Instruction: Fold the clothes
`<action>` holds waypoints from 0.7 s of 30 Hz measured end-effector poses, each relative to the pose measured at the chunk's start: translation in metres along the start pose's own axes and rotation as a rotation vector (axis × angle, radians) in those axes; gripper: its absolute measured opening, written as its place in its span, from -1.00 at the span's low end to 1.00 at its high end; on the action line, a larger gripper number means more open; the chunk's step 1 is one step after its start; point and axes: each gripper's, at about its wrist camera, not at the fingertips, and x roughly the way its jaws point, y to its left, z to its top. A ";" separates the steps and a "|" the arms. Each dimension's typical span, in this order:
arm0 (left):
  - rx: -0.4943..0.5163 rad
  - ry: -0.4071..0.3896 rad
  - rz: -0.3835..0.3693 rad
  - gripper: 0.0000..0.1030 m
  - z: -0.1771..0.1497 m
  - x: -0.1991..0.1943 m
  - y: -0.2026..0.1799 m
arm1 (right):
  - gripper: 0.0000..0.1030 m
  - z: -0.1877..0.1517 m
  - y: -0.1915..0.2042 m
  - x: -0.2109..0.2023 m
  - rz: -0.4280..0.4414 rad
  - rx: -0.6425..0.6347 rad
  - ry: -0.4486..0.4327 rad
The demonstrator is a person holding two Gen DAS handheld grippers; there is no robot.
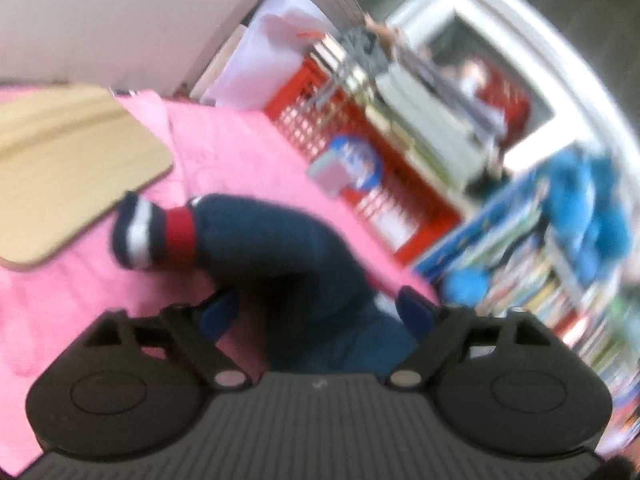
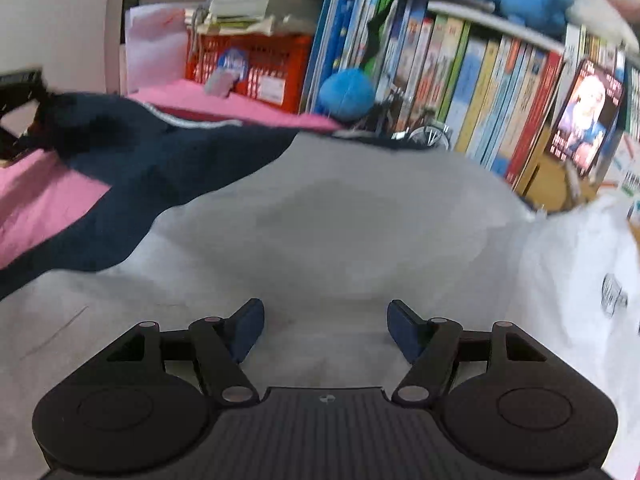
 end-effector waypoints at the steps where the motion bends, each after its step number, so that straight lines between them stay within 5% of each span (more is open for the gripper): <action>1: -0.032 -0.005 0.000 0.77 0.003 0.007 0.004 | 0.33 -0.003 0.002 -0.001 0.001 0.002 0.005; 3: -0.092 0.006 0.028 0.73 0.007 0.027 0.010 | 0.33 -0.008 0.003 -0.004 0.006 0.014 0.016; 4: -0.093 0.022 0.040 0.44 0.009 0.038 0.008 | 0.33 -0.010 0.001 -0.008 0.017 0.034 0.028; 5: -0.067 0.039 0.047 -0.31 0.011 0.048 0.002 | 0.33 -0.011 0.000 -0.011 0.027 0.051 0.040; 7: -0.014 0.073 0.060 -0.97 0.015 0.067 -0.011 | 0.33 -0.016 -0.003 -0.017 0.037 0.075 0.056; 8: 0.031 0.064 0.050 -0.95 0.020 0.072 -0.022 | 0.33 -0.020 -0.004 -0.020 0.037 0.084 0.058; 14: 0.484 -0.292 -0.153 -0.92 0.078 0.038 -0.126 | 0.35 -0.026 -0.012 -0.053 0.018 0.110 0.024; 16: 0.604 -0.400 -0.113 -0.89 0.095 0.036 -0.139 | 0.36 -0.026 -0.020 -0.065 0.003 0.120 0.004; 19: 0.660 -0.387 0.050 -0.87 0.109 0.063 -0.128 | 0.50 -0.029 -0.032 -0.072 -0.038 0.147 0.003; 21: 0.637 -0.311 0.176 -0.87 0.108 0.089 -0.105 | 0.50 -0.035 -0.039 -0.071 -0.057 0.178 0.021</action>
